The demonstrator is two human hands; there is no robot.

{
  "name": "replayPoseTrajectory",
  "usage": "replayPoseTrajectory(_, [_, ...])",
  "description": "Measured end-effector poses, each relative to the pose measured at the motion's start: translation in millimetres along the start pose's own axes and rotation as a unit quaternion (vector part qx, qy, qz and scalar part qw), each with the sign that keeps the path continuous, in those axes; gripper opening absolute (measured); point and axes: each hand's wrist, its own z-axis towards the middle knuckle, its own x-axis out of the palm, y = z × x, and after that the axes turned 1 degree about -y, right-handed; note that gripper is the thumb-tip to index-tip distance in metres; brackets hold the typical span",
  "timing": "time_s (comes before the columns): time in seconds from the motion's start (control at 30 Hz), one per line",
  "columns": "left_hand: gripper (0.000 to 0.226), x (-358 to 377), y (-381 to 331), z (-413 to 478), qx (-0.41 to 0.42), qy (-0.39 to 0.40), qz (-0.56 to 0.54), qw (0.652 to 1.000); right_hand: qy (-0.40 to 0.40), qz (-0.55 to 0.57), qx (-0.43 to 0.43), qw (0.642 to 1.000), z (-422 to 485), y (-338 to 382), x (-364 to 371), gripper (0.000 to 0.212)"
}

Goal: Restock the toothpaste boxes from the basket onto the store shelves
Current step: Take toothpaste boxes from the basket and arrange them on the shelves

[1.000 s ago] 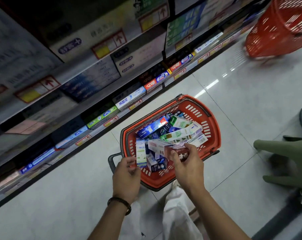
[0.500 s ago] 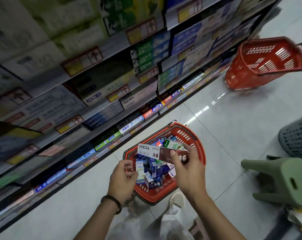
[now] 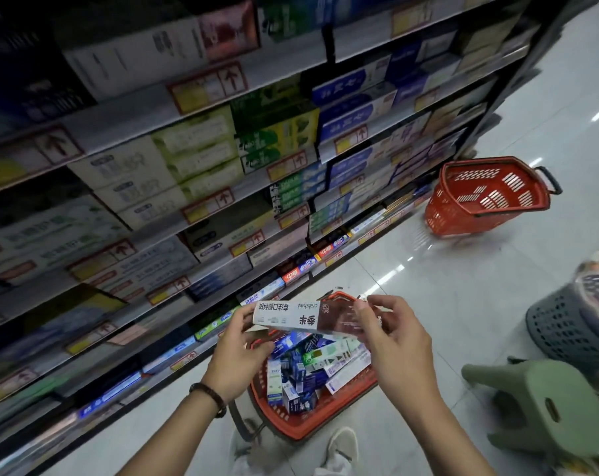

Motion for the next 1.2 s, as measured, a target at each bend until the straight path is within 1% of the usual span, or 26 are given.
replayPoseTrajectory(0.13, [0.059, -8, -36, -16, 0.026, -0.006, -0.046, 0.999, -0.012, 0.004, -0.009, 1.000, -13, 44, -23, 0.027])
replayPoseTrajectory(0.2, [0.051, -13, -57, -25, 0.043, -0.008, -0.065, 0.997, -0.014, 0.021, -0.008, 1.000, -17, 67, -34, 0.027])
replayPoseTrajectory(0.37, [0.041, -25, -96, -45, 0.090, -0.013, -0.090, 0.992, -0.014, 0.036, -0.031, 0.999, -24, 118, -61, 0.026])
replayPoseTrajectory(0.5, [0.034, -32, -118, -55, 0.136, -0.031, -0.093, 0.986, -0.010, 0.038, -0.028, 0.999, -24, 144, -72, 0.036])
replayPoseTrajectory(0.63, [0.028, -37, -141, -66, 0.176, -0.050, -0.133, 0.974, -0.015, 0.053, -0.025, 0.998, -23, 160, -82, 0.045])
replayPoseTrajectory(0.73, [0.033, -42, -156, -76, 0.199, -0.068, -0.166, 0.963, 0.004, 0.087, -0.007, 0.996, -23, 171, -89, 0.050])
replayPoseTrajectory(0.83, [0.033, -48, -173, -85, 0.212, -0.086, -0.186, 0.956, 0.012, 0.118, 0.007, 0.993, -21, 184, -93, 0.055])
replayPoseTrajectory(0.93, [0.031, -56, -187, -93, 0.234, -0.089, -0.201, 0.947, 0.023, 0.126, 0.003, 0.992, -21, 199, -95, 0.062])
replayPoseTrajectory(1.07, [0.026, -67, -204, -104, 0.259, -0.118, -0.219, 0.934, 0.056, 0.160, -0.012, 0.985, -28, 220, -95, 0.059])
replayPoseTrajectory(1.13, [0.024, -72, -210, -108, 0.264, -0.137, -0.213, 0.931, 0.077, 0.173, -0.024, 0.982, -30, 228, -94, 0.061])
replayPoseTrajectory(1.2, [0.031, -76, -215, -113, 0.258, -0.157, -0.219, 0.928, 0.100, 0.184, -0.029, 0.977, -30, 233, -92, 0.062])
